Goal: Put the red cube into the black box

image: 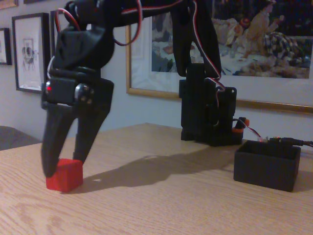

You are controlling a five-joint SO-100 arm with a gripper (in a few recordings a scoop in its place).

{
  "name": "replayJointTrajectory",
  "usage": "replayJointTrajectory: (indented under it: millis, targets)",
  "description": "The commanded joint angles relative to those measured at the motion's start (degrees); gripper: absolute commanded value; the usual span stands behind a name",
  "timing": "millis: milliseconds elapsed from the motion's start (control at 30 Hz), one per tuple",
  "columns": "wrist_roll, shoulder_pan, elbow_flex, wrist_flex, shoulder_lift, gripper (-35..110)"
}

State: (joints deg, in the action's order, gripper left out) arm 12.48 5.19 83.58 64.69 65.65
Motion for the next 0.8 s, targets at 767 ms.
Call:
replayJointTrajectory:
  millis: [767]
  targets:
    - [0.88,3.69,3.69,8.53,18.11,6]
